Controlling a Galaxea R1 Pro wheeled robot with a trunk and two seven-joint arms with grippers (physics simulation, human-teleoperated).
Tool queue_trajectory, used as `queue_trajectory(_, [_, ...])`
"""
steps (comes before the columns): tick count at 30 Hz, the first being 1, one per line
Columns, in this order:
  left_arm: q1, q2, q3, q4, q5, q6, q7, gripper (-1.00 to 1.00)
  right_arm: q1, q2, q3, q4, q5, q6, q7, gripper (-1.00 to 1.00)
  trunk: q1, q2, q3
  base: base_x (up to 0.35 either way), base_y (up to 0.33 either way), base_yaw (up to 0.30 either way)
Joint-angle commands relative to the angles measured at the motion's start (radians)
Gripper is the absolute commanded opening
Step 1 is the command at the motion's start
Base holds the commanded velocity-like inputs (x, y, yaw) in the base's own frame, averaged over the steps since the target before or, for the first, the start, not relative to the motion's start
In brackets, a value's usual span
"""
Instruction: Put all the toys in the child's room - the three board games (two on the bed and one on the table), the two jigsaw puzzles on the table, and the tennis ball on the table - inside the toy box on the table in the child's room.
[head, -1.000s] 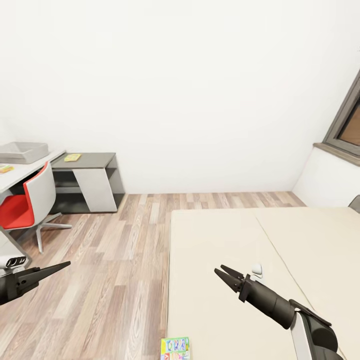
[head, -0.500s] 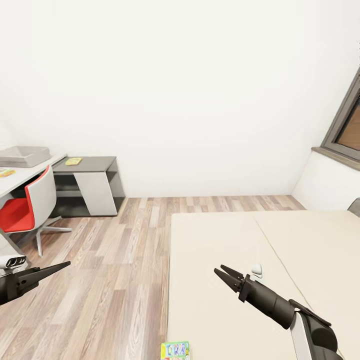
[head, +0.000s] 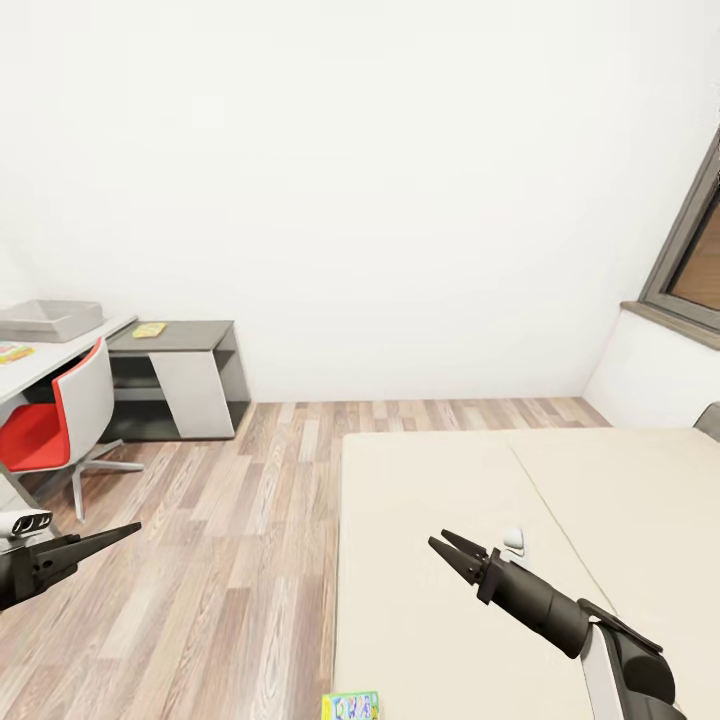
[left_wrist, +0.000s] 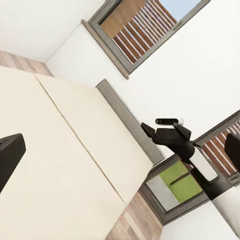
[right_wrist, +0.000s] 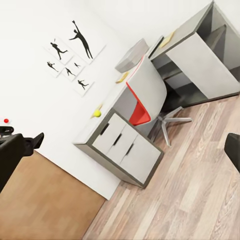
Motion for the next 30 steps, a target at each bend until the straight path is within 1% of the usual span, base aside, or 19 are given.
queue_trajectory(1, [-0.001,0.0,0.0,0.0,-0.001,0.011,-0.004,1.0,-0.001,0.001,-0.002,0.0,-0.002,0.007,0.002,1.0,0.001,-0.002,0.0,0.0,0.0,0.0])
queue_trajectory(30, [-0.001,0.0,0.0,0.0,-0.001,0.011,-0.004,1.0,-0.001,0.001,-0.001,0.0,-0.003,0.007,-0.005,1.0,0.001,-0.002,0.048,0.0,0.0,0.0])
